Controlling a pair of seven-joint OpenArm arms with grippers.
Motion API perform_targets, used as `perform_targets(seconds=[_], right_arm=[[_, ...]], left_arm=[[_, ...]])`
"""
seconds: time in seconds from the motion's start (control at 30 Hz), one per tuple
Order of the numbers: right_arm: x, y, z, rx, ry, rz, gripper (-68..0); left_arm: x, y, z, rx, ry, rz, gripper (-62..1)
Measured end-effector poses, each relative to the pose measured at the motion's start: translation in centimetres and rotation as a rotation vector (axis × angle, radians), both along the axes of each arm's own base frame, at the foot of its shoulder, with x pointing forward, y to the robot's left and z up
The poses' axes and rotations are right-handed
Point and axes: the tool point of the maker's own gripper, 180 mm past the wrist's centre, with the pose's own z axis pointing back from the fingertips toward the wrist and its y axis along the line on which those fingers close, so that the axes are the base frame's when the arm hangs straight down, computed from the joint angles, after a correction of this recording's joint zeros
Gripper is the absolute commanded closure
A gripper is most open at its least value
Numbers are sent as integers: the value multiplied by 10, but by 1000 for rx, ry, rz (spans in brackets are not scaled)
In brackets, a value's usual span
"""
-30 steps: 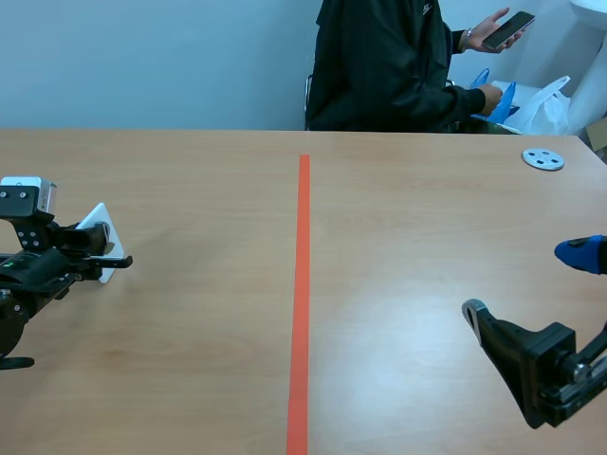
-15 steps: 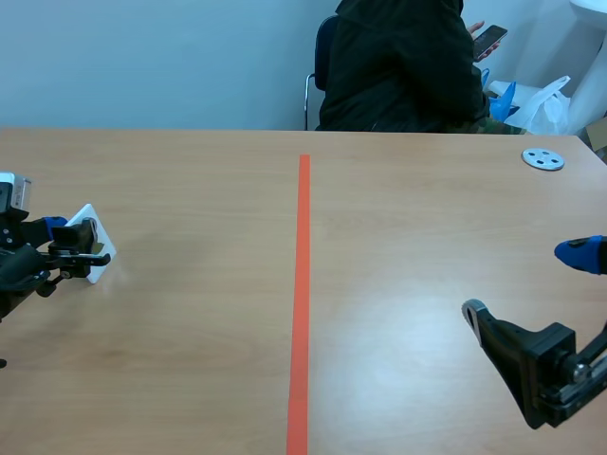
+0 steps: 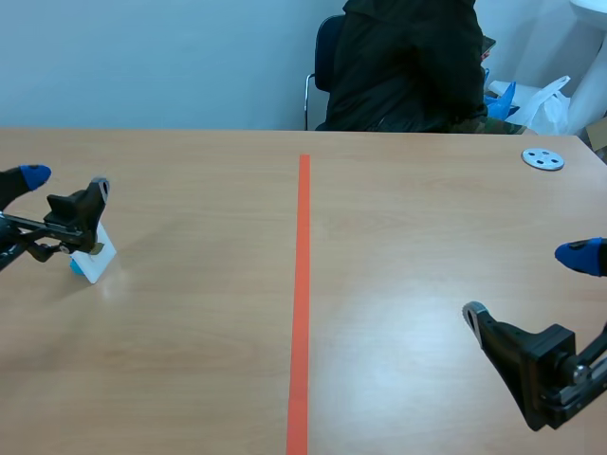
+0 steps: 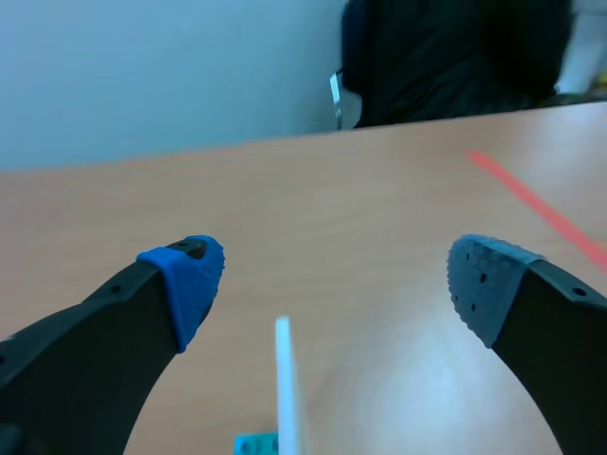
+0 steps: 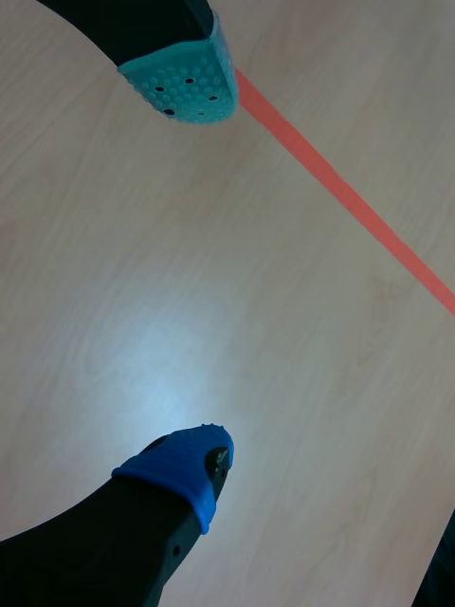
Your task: Sort the leaf by its shape. The table is split by an orange tape line. A compound leaf with several leaflets goes to the left side, a simple leaf with one blade goes to the right side. Return to the home posture when a red brick is placed on the table.
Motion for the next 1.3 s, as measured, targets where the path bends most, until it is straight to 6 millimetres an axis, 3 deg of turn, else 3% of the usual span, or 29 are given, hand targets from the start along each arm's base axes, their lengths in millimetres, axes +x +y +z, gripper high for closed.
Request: perform_targets(seconds=[0.17, 0.4, 0.53, 0.67, 1.03, 1.3], right_arm=[[0, 0, 0, 0, 0, 0, -679], [0, 0, 0, 0, 0, 0, -679], [0, 0, 0, 0, 0, 0, -679], [0, 0, 0, 0, 0, 0, -679], [0, 0, 0, 0, 0, 0, -679], [0, 0, 1, 14, 0, -5, -679]], left_arm=[[-27, -30, 24, 25, -45, -147, -545], [-84, -92, 40, -25, -58, -324, -556], [-113, -124, 43, -27, 6, -399, -562], [-141, -150, 42, -30, 86, -462, -623], [-187, -169, 11, 12, 325, -496, -623], [-193, -179, 10, -52, 352, -459, -623]])
